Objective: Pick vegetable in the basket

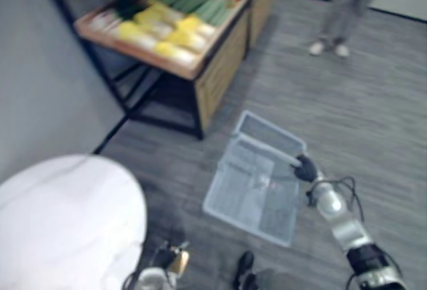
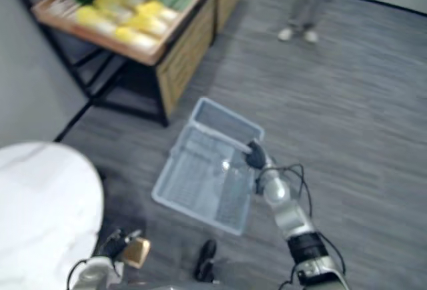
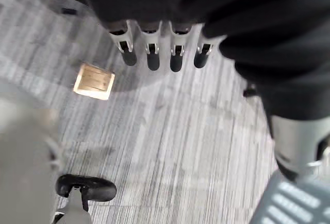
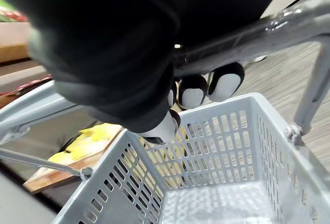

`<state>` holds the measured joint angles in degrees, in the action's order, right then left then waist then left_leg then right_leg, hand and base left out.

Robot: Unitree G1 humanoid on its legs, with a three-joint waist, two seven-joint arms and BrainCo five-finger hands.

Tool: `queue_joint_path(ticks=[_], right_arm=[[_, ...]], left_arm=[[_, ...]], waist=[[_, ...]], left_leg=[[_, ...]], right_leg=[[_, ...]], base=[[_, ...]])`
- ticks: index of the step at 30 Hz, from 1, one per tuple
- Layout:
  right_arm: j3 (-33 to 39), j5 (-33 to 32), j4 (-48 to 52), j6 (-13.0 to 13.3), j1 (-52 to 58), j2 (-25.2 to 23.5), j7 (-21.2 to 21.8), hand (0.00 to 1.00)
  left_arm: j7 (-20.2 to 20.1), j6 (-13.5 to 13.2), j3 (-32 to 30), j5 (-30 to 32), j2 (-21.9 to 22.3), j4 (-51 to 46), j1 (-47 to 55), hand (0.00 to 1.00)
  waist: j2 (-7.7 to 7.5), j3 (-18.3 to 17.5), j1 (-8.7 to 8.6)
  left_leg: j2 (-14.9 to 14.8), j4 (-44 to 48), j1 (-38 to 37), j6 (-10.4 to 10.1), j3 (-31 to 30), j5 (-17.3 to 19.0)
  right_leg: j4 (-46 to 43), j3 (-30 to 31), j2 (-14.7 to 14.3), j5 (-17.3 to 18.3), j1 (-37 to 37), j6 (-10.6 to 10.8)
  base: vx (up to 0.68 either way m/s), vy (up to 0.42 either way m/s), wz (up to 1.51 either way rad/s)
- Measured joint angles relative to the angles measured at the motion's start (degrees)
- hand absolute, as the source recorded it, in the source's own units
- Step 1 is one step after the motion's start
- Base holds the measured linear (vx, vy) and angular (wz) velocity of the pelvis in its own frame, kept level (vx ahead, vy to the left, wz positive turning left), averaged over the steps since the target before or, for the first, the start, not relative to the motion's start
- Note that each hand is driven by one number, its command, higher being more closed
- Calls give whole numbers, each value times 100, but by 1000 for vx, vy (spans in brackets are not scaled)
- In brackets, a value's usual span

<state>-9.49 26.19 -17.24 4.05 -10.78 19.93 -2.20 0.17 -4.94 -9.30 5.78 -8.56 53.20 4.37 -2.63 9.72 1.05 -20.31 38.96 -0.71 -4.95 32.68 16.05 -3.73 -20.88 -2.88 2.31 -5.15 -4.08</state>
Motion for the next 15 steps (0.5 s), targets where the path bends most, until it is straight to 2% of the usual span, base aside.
queue_joint_path(ticks=[1,2,3,4,5,6,7,8,9,10,11,12,13,14,15], right_arm=[[63,-11,-37,0,120,132,-1,100],[204,-14,-88,-1,243,199,-2,100],[330,-12,-130,-1,307,223,-7,100],[564,-13,-224,-21,395,359,-16,100],[771,-14,-449,-100,470,419,-22,100],[876,-10,-531,-164,516,420,-25,100],[916,-7,-566,-215,546,426,-33,100],[999,-14,-673,-268,616,456,-47,100],[1045,-15,-701,-267,656,454,-52,100],[1128,-24,-767,-266,725,450,-58,100],[1314,-28,-883,-269,891,436,-109,100],[1411,-28,-947,-270,951,401,-123,100],[1541,-27,-1071,-282,1026,303,-144,100],[1749,-21,-1097,-359,1220,156,-178,100],[1835,-23,-1150,-441,1298,120,-233,100]], left_arm=[[25,-7,12,-5,10,-7,-12,0],[91,-5,27,-7,18,-8,-12,0],[110,-2,32,-8,61,-7,-22,0],[142,-10,58,-16,142,-55,3,0],[149,-7,94,-44,258,-53,33,0],[148,-14,117,-49,288,-61,44,0],[148,-14,116,-51,293,-64,44,0],[161,-15,109,-64,290,-101,68,0],[168,-15,108,-65,290,-114,92,0],[179,-15,112,-70,303,-130,127,0],[196,-11,115,-88,358,-185,181,0],[197,-11,115,-102,370,-189,190,0],[201,-7,132,-104,352,-185,213,0],[213,2,237,-108,277,-184,217,0],[223,1,350,-109,257,-172,206,0]], waist=[[-2,1,2],[18,6,16],[123,37,28],[249,51,57],[385,52,61],[435,39,68],[436,40,67],[429,46,68],[458,32,68],[478,19,69],[494,6,68],[508,-4,80],[381,5,60],[317,-28,26],[215,20,-32]], left_leg=[[226,82,372,-64,-602,42],[393,-37,684,-73,-883,58],[396,-168,816,-54,-981,59],[463,-317,973,-90,-1004,50],[532,-678,1073,-78,-1130,42],[704,-942,1172,-21,-1161,5],[808,-1100,1211,15,-1161,-38],[1010,-1503,1340,62,-1165,-238],[1082,-1675,1346,95,-1182,-347],[1168,-1936,1345,155,-1203,-480],[1321,-2215,1288,372,-1319,-620],[1373,-2273,1204,478,-1345,-685],[1482,-2326,1080,548,-1346,-725],[1689,-2477,806,565,-1322,-734],[1786,-2828,486,627,-1380,-822]], right_leg=[[148,51,-12,0,104,13],[271,81,-10,46,197,162],[130,85,-14,45,188,209],[-93,78,-28,113,115,-79],[-43,178,-92,119,249,-111],[-14,270,-72,129,316,-96],[15,336,-59,136,349,-91],[104,475,-47,130,410,-75],[141,510,-54,128,442,-71],[173,565,-75,157,483,-8],[43,589,-96,349,501,114],[-137,599,-59,507,473,158],[-500,589,69,773,407,218],[-1007,498,296,1161,400,561],[-2238,551,502,1227,18,712]], base=[[88,-39,-91],[95,-38,-82],[116,8,-76],[121,37,-62],[138,64,-61],[160,71,-41],[174,80,-44],[168,79,-37],[177,73,-40],[248,107,-23],[263,113,-20],[235,107,-10],[213,77,12],[355,107,13],[352,106,10]])
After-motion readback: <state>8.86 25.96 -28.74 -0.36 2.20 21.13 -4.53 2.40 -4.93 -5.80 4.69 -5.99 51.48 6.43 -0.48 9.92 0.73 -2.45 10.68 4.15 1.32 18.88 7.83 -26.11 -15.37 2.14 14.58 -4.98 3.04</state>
